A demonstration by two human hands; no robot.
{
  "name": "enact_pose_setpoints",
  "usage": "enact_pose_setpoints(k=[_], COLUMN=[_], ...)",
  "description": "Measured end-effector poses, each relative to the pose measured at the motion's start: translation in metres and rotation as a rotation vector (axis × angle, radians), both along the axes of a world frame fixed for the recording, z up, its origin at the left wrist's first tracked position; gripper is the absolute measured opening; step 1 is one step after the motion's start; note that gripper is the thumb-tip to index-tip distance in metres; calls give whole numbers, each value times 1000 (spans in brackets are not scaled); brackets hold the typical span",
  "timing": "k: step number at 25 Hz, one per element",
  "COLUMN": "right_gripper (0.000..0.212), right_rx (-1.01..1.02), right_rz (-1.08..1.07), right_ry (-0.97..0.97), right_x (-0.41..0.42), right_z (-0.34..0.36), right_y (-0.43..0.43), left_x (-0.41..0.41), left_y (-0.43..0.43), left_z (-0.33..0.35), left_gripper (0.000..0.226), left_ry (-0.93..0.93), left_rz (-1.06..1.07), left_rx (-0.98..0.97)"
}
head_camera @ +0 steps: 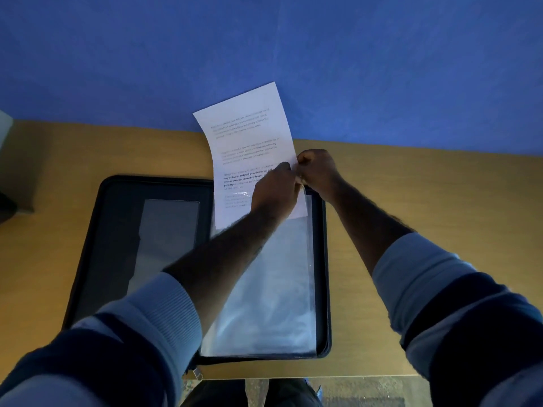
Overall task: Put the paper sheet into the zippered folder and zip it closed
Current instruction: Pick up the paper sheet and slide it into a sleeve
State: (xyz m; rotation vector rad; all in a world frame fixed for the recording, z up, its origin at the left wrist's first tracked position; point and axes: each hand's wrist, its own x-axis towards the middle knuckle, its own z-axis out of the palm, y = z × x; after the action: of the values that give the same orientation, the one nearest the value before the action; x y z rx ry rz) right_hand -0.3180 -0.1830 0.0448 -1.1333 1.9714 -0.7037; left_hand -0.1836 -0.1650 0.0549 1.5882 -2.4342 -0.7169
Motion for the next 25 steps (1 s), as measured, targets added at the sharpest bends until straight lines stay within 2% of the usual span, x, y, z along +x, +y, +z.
enact_pose_setpoints(k=[4,9,14,16,18,20,22,25], right_gripper=[7,19,10,8,15,24,24,19], right_rx=[79,191,297,313,241,130,43,-23], right_rz=[47,0,130,153,111,-38,-176,-239], right_ry=[-92,-246,-259,-261,-278,-362,-411,-249], right_x=[-7,-14,-19,-21,-19,-15,-11,-6], right_z=[1,-5,-11,-11,-8,-4,0,-1], right_y=[13,21,27,27,20,6,-12,-30], left_x=[11,58,57,57,58,59,59,60], left_y=[-9,-26,-33,-32,-30,-29,-29,-30], left_z=[-1,-16,-16,-17,-20,-23,-24,-21], left_gripper=[18,13,3,6,8,6,4,3], left_ry=[77,-9,1,11,13,19,29,27], left_rz=[-109,-110,-133,-124,-121,-121,-124,-123], left_rx=[131,145,146,147,137,120,112,98])
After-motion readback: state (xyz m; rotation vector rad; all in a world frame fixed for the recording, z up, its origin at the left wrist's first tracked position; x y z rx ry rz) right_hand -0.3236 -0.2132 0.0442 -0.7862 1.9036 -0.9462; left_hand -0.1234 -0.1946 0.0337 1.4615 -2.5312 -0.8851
